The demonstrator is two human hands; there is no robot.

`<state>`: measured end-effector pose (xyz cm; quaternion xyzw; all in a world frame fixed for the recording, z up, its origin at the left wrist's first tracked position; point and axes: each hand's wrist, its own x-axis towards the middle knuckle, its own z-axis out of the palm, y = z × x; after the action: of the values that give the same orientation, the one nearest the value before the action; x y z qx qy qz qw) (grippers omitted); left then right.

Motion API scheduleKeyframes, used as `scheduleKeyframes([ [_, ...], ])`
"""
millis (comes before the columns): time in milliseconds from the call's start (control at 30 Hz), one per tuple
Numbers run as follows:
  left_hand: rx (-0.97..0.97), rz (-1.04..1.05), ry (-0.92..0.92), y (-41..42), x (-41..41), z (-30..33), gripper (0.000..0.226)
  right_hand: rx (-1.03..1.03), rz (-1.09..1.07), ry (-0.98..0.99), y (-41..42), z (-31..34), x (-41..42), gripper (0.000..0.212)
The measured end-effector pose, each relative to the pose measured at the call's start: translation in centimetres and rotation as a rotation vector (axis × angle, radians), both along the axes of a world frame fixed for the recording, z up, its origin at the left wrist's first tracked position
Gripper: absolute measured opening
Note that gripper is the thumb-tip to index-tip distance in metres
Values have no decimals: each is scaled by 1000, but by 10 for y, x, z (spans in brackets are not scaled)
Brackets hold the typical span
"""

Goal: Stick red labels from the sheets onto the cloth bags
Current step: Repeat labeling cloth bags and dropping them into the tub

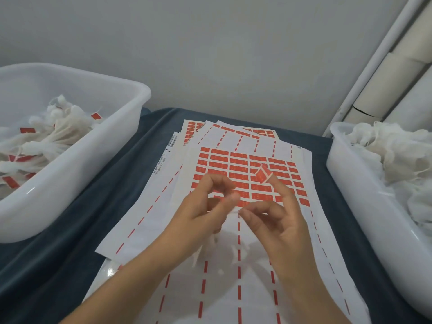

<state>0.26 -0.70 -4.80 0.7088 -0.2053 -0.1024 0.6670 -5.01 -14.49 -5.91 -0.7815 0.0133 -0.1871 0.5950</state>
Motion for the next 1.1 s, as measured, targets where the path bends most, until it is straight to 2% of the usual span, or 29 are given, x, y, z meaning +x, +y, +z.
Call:
scheduleKeyframes([
  [100, 205, 7, -143, 1, 5, -2, 21, -48, -50, -33, -3, 1, 0, 48],
  [267, 243, -79, -84, 7, 10, 0, 1, -106, -99, -43, -2, 1, 0, 45],
  [433, 161, -42, 46, 4, 9, -2, 7, -69, -84, -26, -3, 0, 2, 46],
  [600, 210, 38, 24, 3, 9, -4, 9, -73, -7, 47, -6, 1, 4, 52],
  [767, 214, 145, 83, 1, 13, -5, 11, -59, -79, 124, -11, 5, 6, 50],
  [933, 178, 248, 132, -3, 10, -9, 13, 128, -182, 153, -11, 13, 1, 36],
  [1100, 131, 241, 120, -5, 4, -8, 14, 362, 64, 234, 8, 18, -2, 25],
])
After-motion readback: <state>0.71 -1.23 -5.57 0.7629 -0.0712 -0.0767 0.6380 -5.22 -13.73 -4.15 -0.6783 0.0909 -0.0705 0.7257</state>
